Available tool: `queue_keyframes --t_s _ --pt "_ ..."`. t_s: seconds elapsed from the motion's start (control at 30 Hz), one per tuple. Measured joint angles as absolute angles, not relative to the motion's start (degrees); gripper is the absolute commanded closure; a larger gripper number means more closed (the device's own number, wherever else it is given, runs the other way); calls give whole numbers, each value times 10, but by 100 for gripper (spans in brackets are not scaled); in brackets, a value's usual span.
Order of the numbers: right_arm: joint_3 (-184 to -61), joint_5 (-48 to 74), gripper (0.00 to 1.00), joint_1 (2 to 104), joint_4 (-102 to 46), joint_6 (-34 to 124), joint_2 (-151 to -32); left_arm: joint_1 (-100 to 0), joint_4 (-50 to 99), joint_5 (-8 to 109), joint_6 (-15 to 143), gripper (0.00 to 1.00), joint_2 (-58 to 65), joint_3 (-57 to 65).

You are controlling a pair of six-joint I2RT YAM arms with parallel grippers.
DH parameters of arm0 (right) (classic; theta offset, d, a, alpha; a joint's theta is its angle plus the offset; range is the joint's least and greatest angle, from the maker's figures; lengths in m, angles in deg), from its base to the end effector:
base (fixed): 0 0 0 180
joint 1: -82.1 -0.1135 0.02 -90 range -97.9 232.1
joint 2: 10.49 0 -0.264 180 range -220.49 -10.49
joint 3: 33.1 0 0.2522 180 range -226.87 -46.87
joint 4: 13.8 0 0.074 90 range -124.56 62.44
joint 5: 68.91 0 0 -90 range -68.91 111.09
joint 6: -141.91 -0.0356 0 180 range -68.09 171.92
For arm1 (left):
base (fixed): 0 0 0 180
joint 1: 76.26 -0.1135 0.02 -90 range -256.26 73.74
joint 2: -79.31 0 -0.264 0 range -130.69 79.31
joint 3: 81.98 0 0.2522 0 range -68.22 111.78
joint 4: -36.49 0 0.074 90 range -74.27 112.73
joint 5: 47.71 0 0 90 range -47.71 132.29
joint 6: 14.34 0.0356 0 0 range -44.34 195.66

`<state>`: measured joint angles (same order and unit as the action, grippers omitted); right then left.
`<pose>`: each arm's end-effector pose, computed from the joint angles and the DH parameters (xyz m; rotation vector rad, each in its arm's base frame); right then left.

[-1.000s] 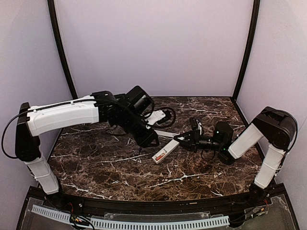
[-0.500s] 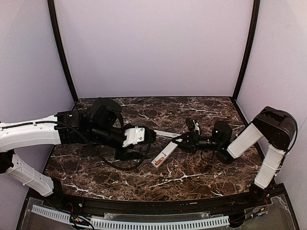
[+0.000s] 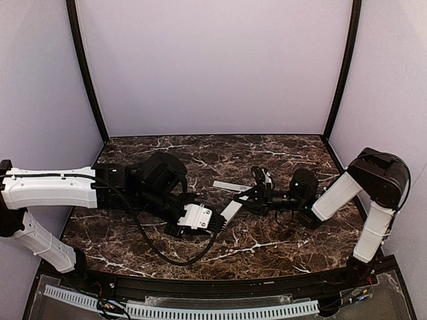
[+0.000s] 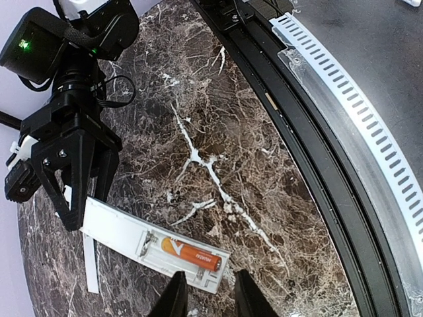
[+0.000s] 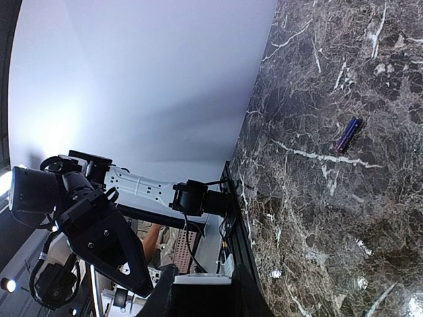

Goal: Load the batteries into the remote control
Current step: Load the battery into the battery compartment.

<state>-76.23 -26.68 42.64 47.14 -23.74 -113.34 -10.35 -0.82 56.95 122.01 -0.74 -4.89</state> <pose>0.2178 0.2134 0.1552 -0.2242 2.0492 2.0654 0.1179 -0.2858 0.2904 1.9738 1.1607 -0.4697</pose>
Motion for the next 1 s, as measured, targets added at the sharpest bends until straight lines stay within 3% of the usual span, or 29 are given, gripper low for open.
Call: queue_keyframes --t_s 1.0 --pt "-773 -267 100 415 472 -249 -1141 -89 -27 557 1255 82 -54 -44"
